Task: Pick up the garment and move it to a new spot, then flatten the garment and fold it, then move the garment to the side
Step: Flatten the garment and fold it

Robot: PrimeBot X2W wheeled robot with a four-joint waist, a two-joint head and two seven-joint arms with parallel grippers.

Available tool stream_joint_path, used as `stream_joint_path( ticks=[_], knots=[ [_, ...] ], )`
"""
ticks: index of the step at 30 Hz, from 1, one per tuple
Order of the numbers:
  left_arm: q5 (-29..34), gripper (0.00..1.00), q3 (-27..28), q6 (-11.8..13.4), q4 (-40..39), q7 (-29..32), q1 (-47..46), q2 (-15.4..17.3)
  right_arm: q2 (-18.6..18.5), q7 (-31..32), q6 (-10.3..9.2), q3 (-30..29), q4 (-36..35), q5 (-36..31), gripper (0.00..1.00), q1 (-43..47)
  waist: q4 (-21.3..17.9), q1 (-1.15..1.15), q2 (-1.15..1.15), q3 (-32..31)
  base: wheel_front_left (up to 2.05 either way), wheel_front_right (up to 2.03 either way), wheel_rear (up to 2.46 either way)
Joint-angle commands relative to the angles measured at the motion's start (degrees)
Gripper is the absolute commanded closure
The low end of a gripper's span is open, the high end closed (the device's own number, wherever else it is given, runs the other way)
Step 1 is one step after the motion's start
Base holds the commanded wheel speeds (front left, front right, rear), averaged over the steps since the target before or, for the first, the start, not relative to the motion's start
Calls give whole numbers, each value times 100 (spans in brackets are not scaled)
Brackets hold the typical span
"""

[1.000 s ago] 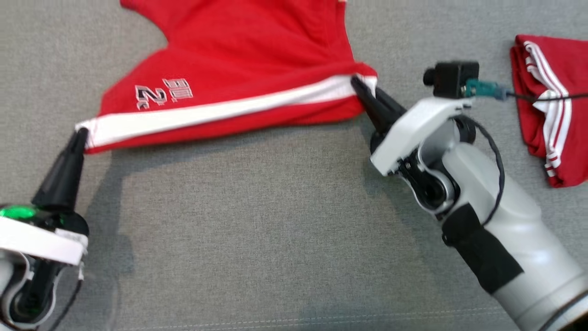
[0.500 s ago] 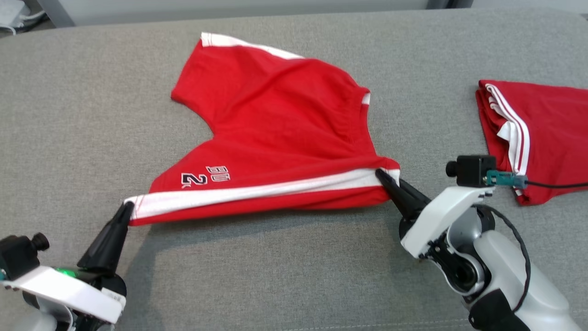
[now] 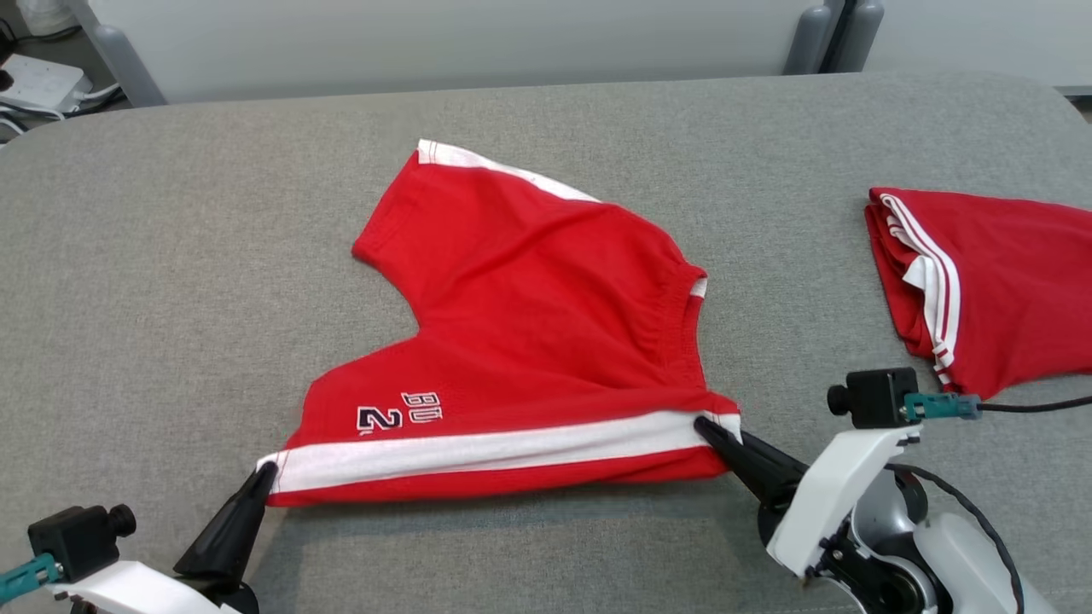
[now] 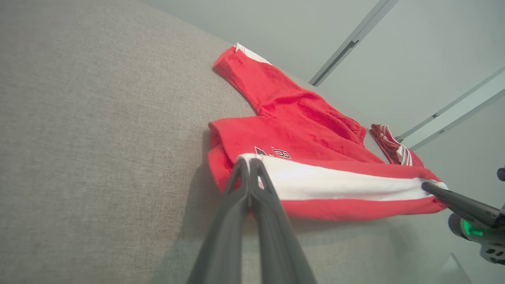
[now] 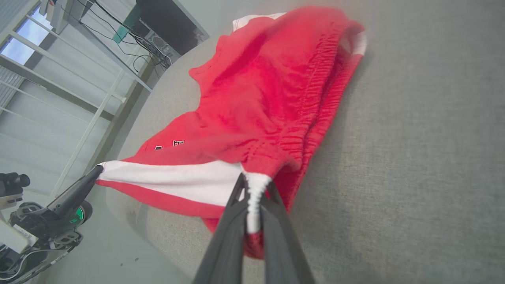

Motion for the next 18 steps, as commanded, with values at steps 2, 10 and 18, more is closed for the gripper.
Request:
stream_joint_path(
  ticks=[2,10,18],
  knots=[
    [10,100,173,1,-16,-34,-113,206,-79,130,0,-63,-229,-25,100,88,-31,0,0,-29,0,0,0],
    [54,70,-42,1,109,-34,-199,300,128,388,0,-392,-282,-393,0,269,-41,0,0,26,0,0,0],
    [106,0,-100,1,300,-34,-207,304,275,483,0,-618,-319,-703,0,417,1,0,0,-62,0,0,0]
  ],
)
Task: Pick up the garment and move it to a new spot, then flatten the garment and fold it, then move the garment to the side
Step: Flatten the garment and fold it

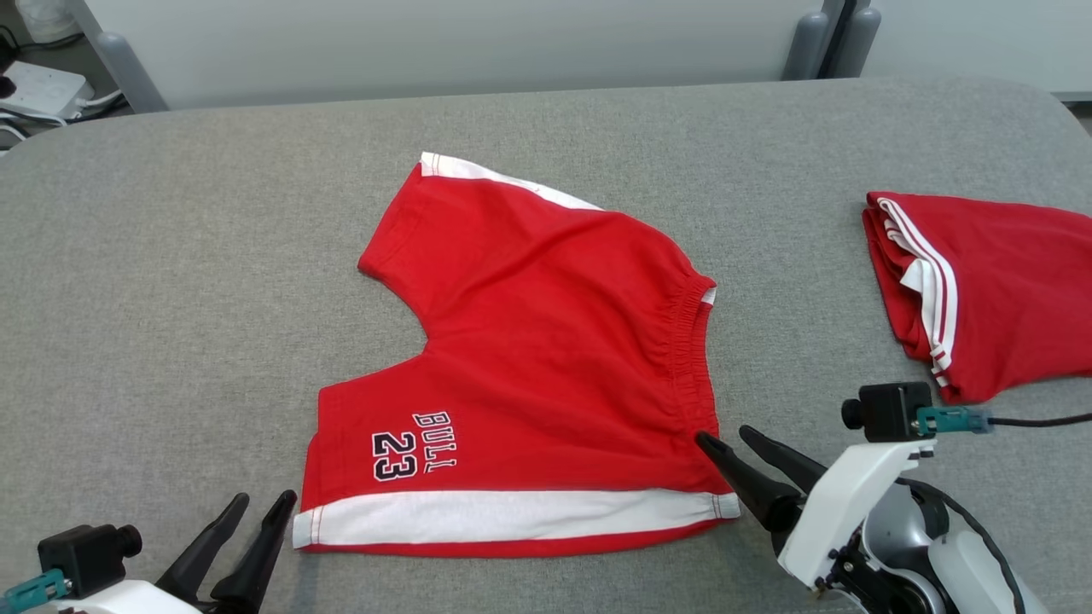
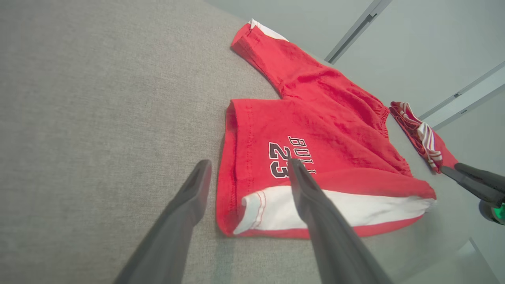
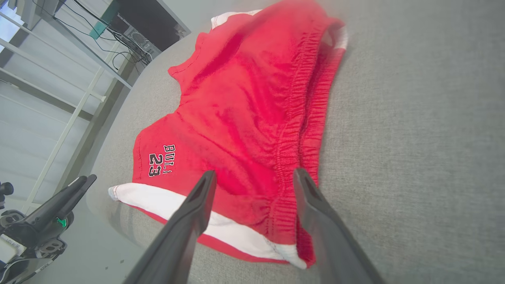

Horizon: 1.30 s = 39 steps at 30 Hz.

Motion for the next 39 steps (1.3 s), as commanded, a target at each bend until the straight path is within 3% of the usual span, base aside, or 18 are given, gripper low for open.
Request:
stream_joint_path(
  ticks=[1,10,21,39],
  knots=[
    [85,0,258,1,-23,-35,-209,220,-17,4,0,-20,-193,-106,0,67,12,0,0,-42,0,0,0],
    [626,0,1125,1,-31,-35,-63,-110,-15,-659,0,-316,-360,-680,0,196,15,0,0,-206,0,0,0],
    [1622,0,2371,1,-296,-35,342,-749,271,-2410,0,-662,-86,-1860,0,152,-40,0,0,-449,0,0,0],
    [2241,0,2934,1,-505,-35,593,-1161,525,-3129,0,-727,339,-2613,0,148,-22,0,0,-563,0,0,0]
  ],
)
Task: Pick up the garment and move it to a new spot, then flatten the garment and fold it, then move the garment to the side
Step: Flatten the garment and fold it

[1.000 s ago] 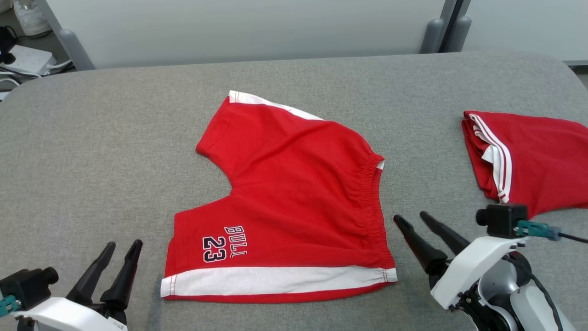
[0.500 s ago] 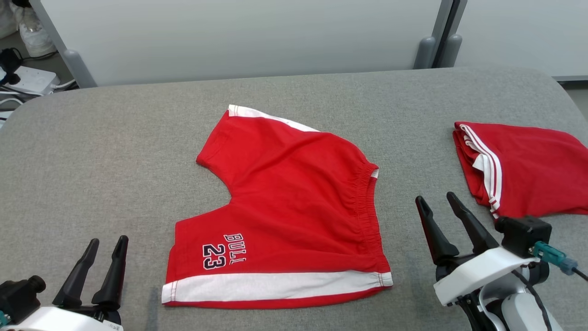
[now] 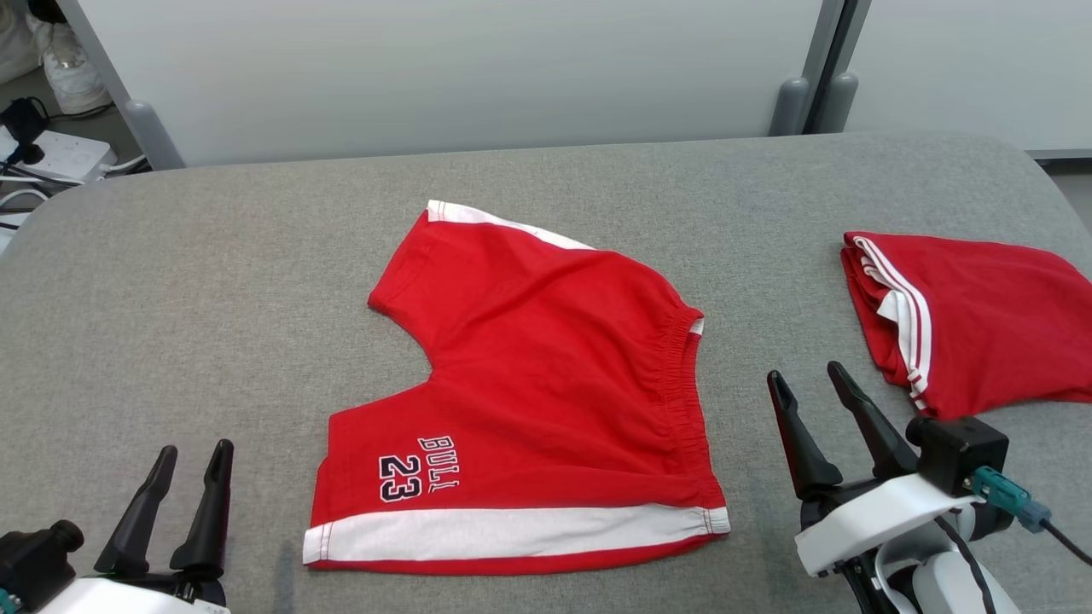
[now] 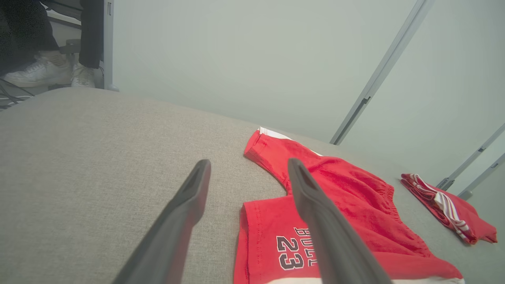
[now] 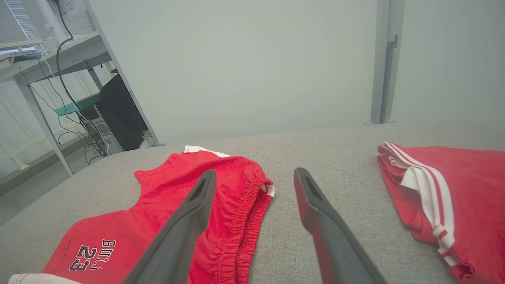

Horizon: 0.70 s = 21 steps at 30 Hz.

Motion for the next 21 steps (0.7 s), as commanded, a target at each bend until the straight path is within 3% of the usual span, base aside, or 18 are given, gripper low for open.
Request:
stream_joint_path(
  ticks=[1,10,21],
  knots=[
    [69,0,274,1,-165,-34,-99,104,11,-142,0,63,-132,-109,0,-105,-5,0,0,-5,0,0,0],
    [482,0,562,1,-246,-34,147,-210,118,-469,0,-127,-135,-725,0,157,-30,0,0,-120,0,0,0],
    [1049,0,987,1,-236,-34,464,-668,236,-532,0,-364,-362,-987,0,707,-30,0,0,-320,0,0,0]
  ],
)
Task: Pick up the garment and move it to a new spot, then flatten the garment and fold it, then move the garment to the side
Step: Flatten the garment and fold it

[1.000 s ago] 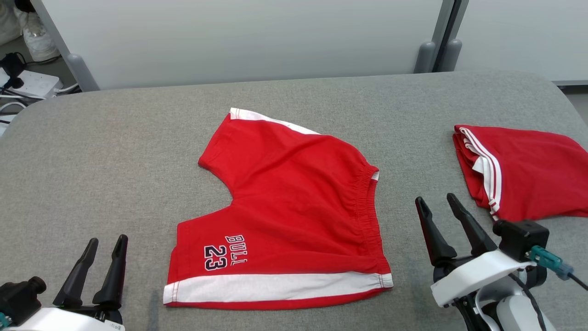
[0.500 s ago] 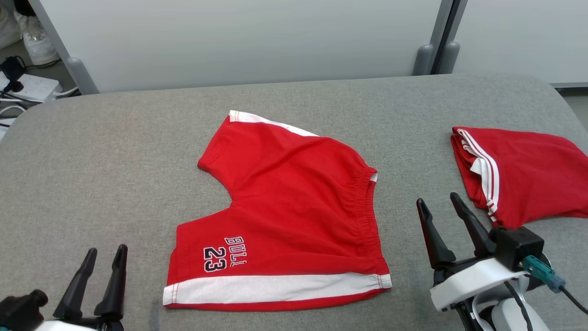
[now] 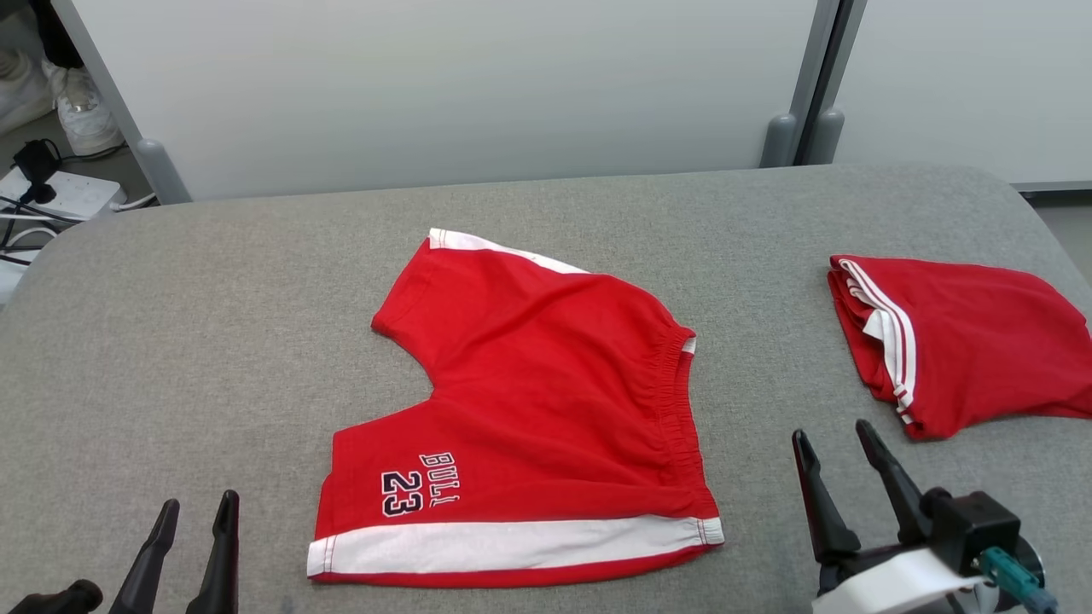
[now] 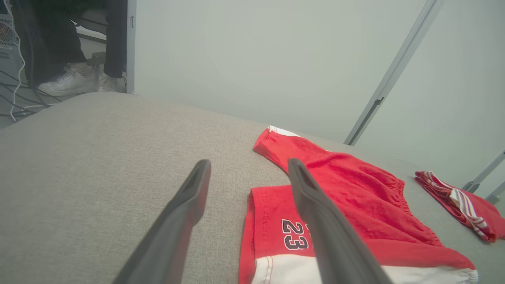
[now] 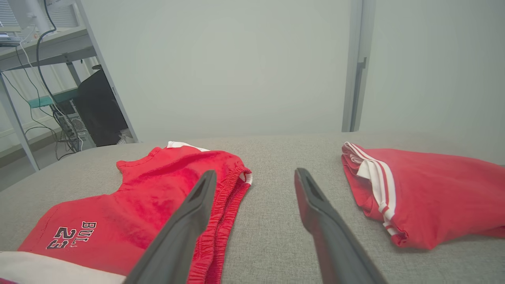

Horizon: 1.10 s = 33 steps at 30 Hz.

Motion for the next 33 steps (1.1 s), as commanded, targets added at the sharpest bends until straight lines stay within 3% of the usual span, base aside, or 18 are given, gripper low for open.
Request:
stream_joint_path(
  ticks=[1,14,33],
  knots=[
    [81,0,257,1,-131,-34,-126,88,3,-74,0,130,-168,-63,0,-37,2,0,0,-11,0,0,0],
    [856,0,511,1,-105,-34,164,-307,32,-76,0,243,-121,21,0,261,31,0,0,-98,0,0,0],
    [1355,0,735,1,-109,-34,162,-449,33,-76,0,183,-251,-182,0,370,12,0,0,-27,0,0,0]
  ],
)
